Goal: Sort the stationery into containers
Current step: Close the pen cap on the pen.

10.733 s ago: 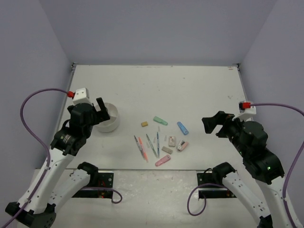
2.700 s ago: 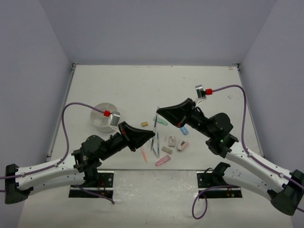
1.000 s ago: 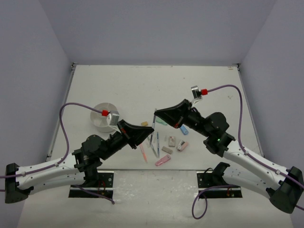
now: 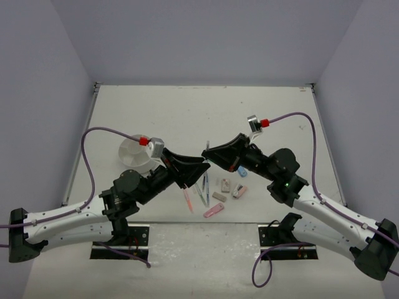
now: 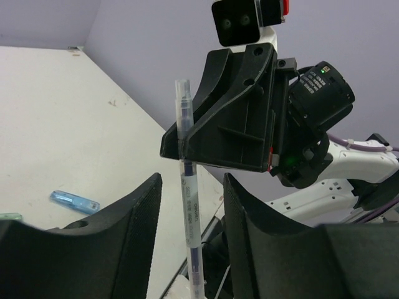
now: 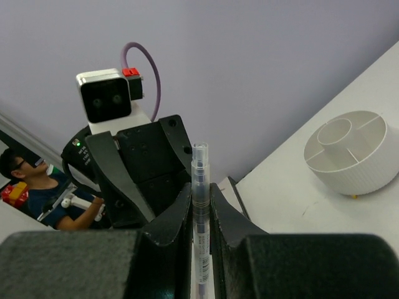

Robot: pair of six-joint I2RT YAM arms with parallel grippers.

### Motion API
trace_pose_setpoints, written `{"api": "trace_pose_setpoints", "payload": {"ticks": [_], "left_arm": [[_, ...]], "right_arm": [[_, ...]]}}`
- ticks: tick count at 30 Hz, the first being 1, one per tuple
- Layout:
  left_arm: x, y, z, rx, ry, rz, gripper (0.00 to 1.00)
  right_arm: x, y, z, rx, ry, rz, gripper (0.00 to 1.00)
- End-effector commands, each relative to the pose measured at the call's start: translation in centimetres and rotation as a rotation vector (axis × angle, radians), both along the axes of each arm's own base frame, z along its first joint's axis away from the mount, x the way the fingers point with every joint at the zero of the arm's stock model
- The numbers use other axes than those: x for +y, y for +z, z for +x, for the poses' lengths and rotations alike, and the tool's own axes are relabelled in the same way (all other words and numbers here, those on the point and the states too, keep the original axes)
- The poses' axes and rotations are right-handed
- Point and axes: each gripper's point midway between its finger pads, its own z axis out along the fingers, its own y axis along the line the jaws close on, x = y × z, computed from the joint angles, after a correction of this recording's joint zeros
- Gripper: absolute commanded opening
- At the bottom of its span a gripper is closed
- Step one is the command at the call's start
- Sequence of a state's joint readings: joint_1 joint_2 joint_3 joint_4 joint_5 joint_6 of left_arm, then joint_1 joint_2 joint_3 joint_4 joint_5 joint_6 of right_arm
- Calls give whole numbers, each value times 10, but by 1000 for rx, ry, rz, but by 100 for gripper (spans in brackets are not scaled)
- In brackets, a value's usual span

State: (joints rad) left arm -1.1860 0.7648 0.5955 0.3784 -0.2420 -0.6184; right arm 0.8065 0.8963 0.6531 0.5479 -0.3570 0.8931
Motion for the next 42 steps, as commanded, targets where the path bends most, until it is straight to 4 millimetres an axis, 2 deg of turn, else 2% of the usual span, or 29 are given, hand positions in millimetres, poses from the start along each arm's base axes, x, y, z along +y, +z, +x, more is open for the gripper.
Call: {"api": "trace_pose_setpoints", "payload": {"ticks": [1, 5, 13, 16, 18, 23, 28, 30, 32, 34, 38, 42], "left_arm": [[-4, 20, 6, -10, 23, -28, 47], [-14, 15, 3, -5, -13, -18, 46], [-26, 10, -6, -13, -85, -4, 32], [-25, 11, -8, -19, -96, -5, 22], [-25, 12, -10, -25, -103, -8, 2], [-24, 15, -12, -56, -111, -2, 0], [-19, 21, -12, -86, -101, -11, 0], [-17, 23, -11, -88, -90, -11, 0], [-15, 26, -10, -93, -82, -13, 0], [-14, 27, -9, -97, -75, -6, 0], [-12, 28, -9, -99, -69, 3, 0], [-13, 25, -8, -93, -67, 19, 0]], "right_arm": [[-1, 5, -4, -25, 4, 0, 0], [-2, 10, -4, -32, 0, 5, 0], [-7, 17, -4, -49, -27, 4, 0], [-8, 19, -3, -53, -35, 3, 0], [-8, 20, -4, -58, -29, 6, 0], [-6, 17, -6, -55, -8, 6, 2], [-4, 20, -7, -64, 4, 9, 18], [-4, 22, -9, -70, 11, 9, 28], [-3, 22, -9, -70, 13, 6, 41], [-3, 21, -9, -68, 18, -2, 50], [-5, 20, -11, -75, 15, -10, 59], [-8, 24, -14, -98, 16, -21, 61]]}}
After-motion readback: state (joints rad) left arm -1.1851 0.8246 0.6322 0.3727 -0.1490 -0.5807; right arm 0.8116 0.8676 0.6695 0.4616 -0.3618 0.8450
